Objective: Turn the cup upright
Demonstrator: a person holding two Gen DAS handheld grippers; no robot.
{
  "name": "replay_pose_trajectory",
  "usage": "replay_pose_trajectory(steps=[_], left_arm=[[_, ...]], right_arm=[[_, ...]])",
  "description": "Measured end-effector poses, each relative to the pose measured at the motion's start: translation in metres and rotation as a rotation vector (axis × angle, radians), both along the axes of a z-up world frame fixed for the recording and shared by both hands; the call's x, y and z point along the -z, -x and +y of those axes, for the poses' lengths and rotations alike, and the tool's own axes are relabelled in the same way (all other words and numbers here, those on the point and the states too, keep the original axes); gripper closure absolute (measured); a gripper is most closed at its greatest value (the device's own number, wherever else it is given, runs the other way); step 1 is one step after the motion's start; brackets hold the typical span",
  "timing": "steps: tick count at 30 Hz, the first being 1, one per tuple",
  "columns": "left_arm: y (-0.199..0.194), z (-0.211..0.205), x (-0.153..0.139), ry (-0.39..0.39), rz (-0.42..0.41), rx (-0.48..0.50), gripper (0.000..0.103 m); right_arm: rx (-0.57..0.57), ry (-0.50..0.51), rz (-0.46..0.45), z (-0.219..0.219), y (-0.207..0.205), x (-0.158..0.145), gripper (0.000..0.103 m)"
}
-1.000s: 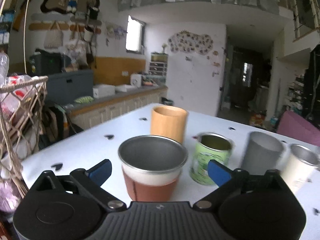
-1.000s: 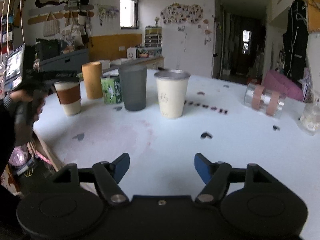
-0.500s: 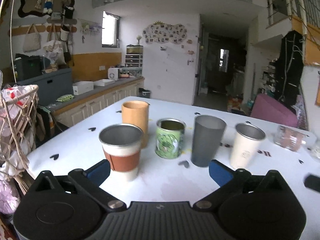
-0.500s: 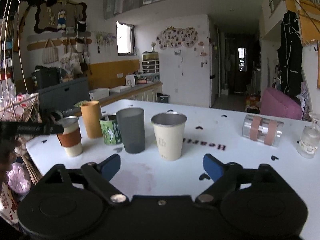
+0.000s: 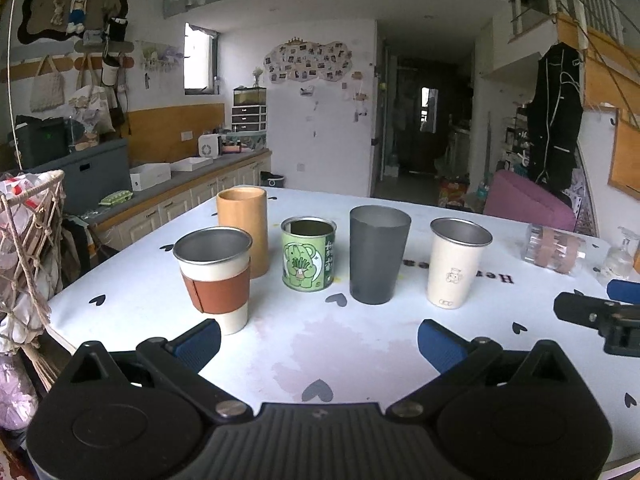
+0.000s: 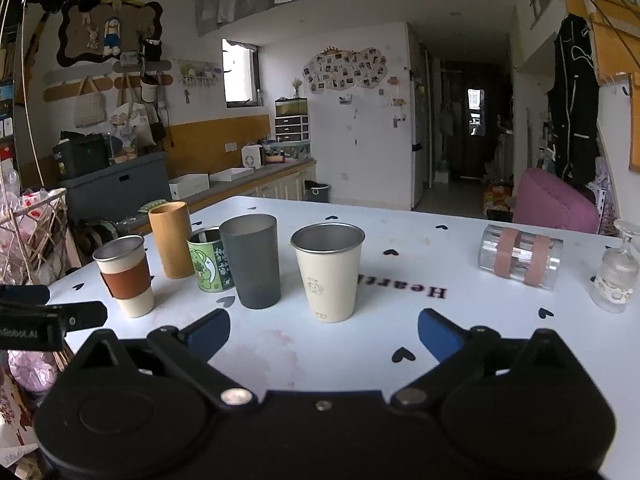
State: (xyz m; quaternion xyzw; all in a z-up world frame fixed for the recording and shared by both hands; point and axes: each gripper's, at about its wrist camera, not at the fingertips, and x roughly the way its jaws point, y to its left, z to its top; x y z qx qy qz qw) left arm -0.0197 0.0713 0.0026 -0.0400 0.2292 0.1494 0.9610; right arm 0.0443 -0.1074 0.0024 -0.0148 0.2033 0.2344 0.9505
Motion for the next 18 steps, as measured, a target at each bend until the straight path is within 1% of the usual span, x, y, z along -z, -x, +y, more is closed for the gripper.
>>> replay_pose_trajectory(steps=[3,18], left_arm=[[0.0011,-0.0003,-0.0012,-0.001,-0.009,-0.006,0.0],[0.0004,0.0018,-0.0008,0.005,0.0,-0.014,0.0]], right_arm=[[0.008,0.008,-0.004,0.0,0.0002,0.0001,0.001],[0.012,0.019,-0.005,-0.0007,0.0014,0.0005,0.001]])
